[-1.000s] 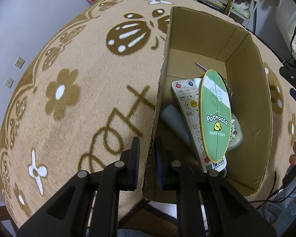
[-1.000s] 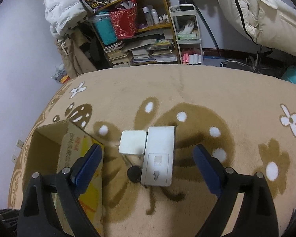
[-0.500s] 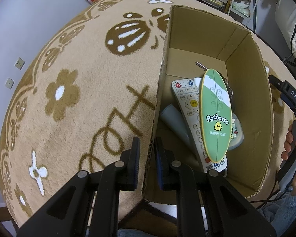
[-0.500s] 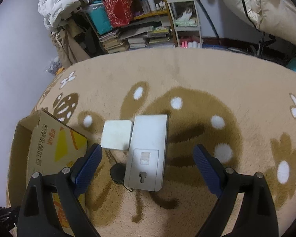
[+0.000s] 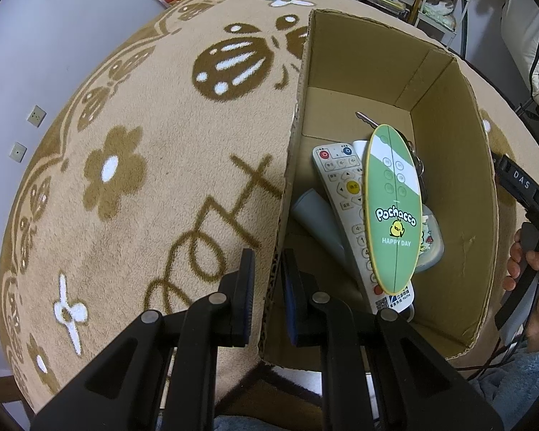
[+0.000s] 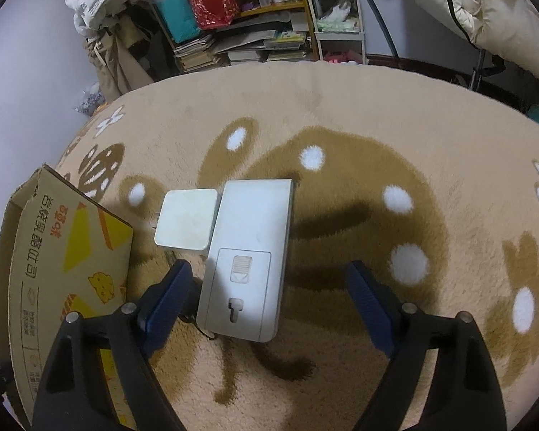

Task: Organize rigid objects
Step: 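Move the right gripper back toward the white switch plate and box, then grasp the white switch plate with the right gripper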

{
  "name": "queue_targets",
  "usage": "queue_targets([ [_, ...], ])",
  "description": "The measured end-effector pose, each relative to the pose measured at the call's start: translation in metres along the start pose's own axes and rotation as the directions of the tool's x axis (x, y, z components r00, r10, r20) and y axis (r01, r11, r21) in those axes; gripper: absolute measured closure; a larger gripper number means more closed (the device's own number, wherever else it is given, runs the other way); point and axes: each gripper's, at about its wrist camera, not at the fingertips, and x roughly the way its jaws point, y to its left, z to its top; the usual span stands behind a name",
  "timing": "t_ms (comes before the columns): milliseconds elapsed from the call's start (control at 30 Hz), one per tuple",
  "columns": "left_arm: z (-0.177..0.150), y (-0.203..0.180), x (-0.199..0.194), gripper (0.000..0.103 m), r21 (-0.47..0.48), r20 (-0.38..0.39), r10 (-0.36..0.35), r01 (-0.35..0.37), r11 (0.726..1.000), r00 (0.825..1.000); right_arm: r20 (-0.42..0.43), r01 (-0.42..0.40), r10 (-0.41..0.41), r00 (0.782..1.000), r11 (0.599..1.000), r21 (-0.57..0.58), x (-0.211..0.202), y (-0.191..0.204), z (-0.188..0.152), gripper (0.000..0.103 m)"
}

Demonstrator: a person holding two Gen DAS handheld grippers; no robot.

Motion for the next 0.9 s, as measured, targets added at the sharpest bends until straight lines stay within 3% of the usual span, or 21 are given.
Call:
queue_targets([
  [67, 0.000, 0.000, 0.000, 0.088, 0.001, 0.000, 0.000, 0.000, 1.000, 1.000, -0.008, -0.024, 0.024, 1.000, 0.999, 0.024, 0.004, 0.000, 0.000, 0.011],
  [200, 0.000, 0.000, 0.000, 0.088, 0.000, 0.000, 0.000, 0.000, 1.000, 1.000, -0.005, 0.042, -0.042, 0.999, 0.998, -0.045, 0.010, 0.008, -0.003, 0.019],
  [400, 0.000, 0.000, 0.000, 0.088, -0.001, 0.000, 0.000, 0.000, 1.000, 1.000, 0.001, 0.067, -0.067, 0.998, 0.996, -0.059, 0.008, 0.009, -0.005, 0.026],
  [533, 0.000, 0.001, 0.000, 0.088, 0.002, 0.000, 0.002, -0.002, 1.000, 1.000, 0.001, 0.168, -0.169, 0.986, 0.978, -0.122, 0.011, 0.015, -0.008, 0.047],
  [900, 0.000, 0.001, 0.000, 0.088, 0.001, 0.000, 0.001, -0.001, 1.000, 1.000, -0.004, 0.175, -0.176, 0.984, 0.980, -0.093, 0.003, 0.011, -0.007, 0.050],
])
